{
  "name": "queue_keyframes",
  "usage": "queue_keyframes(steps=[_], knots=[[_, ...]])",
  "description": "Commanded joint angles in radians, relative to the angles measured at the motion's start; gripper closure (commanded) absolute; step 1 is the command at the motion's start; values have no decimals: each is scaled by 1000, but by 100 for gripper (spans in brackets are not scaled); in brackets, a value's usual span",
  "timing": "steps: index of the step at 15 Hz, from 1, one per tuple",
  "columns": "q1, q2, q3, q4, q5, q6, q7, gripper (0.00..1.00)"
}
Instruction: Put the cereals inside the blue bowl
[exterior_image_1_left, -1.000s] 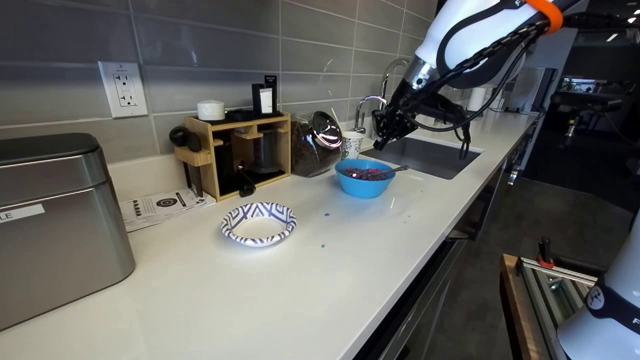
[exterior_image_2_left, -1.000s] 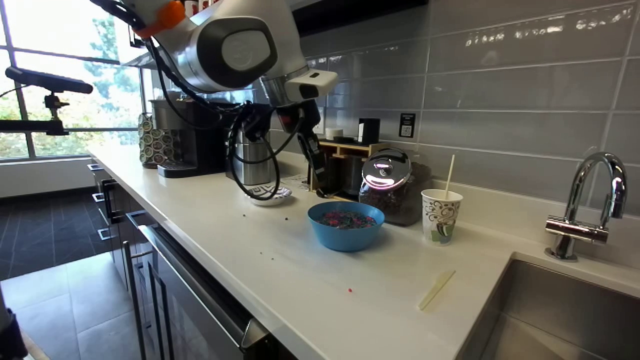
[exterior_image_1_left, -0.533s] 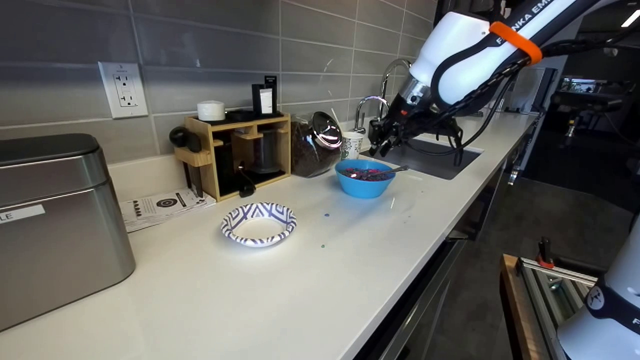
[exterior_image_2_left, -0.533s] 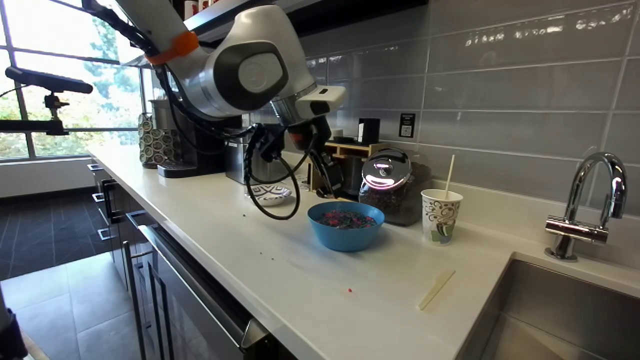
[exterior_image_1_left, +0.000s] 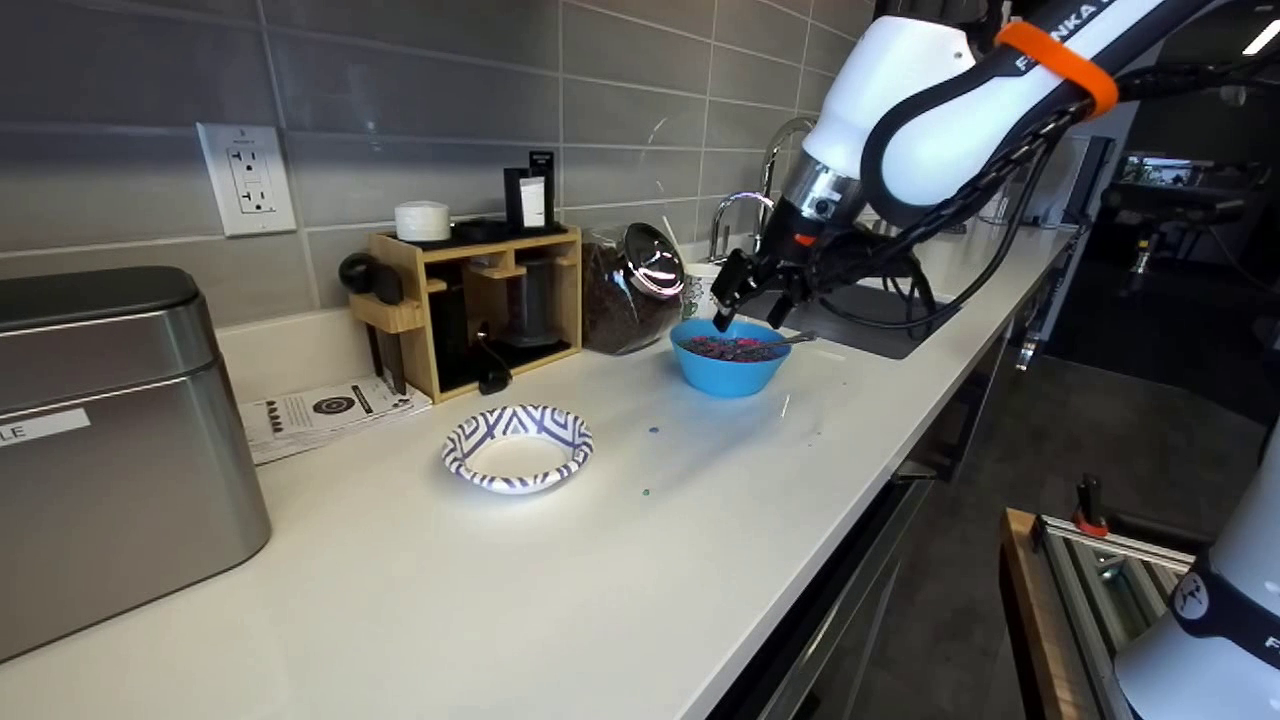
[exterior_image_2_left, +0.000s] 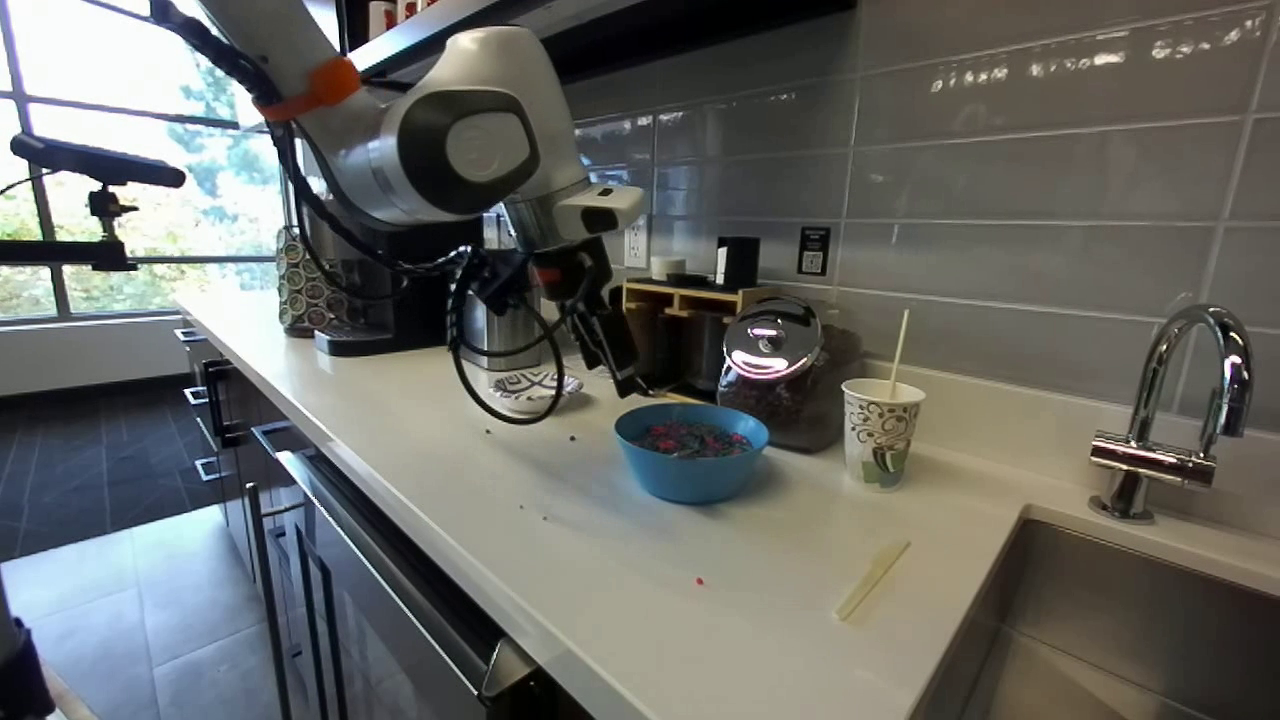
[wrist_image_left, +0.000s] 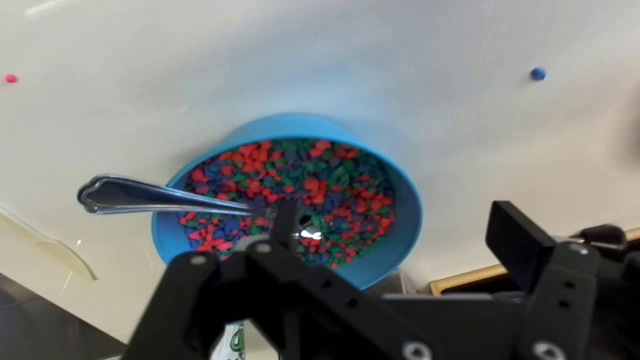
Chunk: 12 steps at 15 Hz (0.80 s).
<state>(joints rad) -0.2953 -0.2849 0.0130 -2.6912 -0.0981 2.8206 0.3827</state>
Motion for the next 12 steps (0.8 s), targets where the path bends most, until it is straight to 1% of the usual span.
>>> queue_keyframes(steps=[1,3,4,5,6,7,9,12], knots=[[53,-184,-5,-73,15,-202,-53,0],[59,-268,2,-81,2,-345,-51,0],[72,-300,-7,-80,10,-403,-73,0],[56,-193,2,-34,0,-317,-37,1],[60,-231,2,-39,0,-365,-45,1],[62,-259,2,-44,1,-388,-50,0],[62,-285,3,-57,2,-394,-55,0],[62,-286,3,-63,2,-394,-56,0]])
